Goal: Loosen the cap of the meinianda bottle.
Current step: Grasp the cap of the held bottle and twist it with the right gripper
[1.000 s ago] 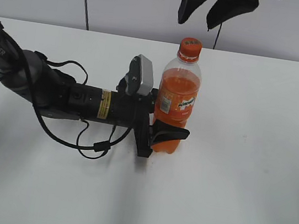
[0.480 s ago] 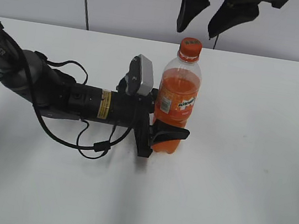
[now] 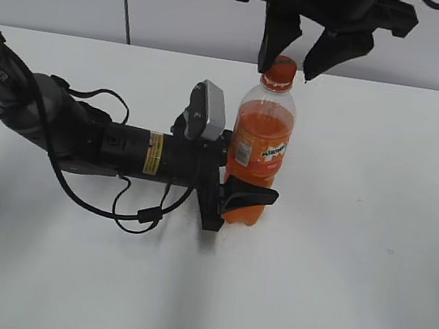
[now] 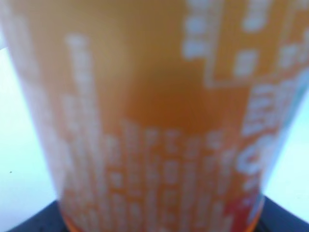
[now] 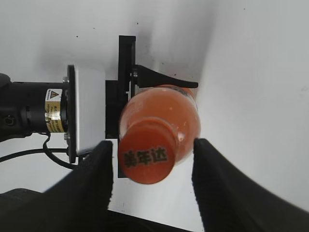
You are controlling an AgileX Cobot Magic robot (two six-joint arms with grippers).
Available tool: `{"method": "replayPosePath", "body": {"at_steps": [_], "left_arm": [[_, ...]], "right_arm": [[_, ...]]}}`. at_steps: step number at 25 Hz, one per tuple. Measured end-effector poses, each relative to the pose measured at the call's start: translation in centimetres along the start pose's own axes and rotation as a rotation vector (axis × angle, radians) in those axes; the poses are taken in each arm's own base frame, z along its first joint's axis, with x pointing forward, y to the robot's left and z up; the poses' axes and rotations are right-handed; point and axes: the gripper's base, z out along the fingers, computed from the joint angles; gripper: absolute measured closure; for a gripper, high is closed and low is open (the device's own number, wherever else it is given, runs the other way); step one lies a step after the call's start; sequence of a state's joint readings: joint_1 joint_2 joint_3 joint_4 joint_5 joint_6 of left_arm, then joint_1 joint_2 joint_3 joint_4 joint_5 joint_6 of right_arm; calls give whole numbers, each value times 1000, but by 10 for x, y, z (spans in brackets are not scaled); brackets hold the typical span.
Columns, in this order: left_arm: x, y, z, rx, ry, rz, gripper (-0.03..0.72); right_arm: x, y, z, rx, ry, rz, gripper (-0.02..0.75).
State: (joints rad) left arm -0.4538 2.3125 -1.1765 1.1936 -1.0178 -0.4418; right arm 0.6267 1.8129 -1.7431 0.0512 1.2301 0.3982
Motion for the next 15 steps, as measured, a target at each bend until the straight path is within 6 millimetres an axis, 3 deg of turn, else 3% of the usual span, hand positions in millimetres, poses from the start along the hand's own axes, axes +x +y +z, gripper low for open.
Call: {"method": "replayPosePath", "body": {"at_steps": [15], "left_arm": [[0, 0, 0, -2, 3, -3, 294]], "right_arm": [[0, 1, 11, -5, 30, 10, 366]]}}
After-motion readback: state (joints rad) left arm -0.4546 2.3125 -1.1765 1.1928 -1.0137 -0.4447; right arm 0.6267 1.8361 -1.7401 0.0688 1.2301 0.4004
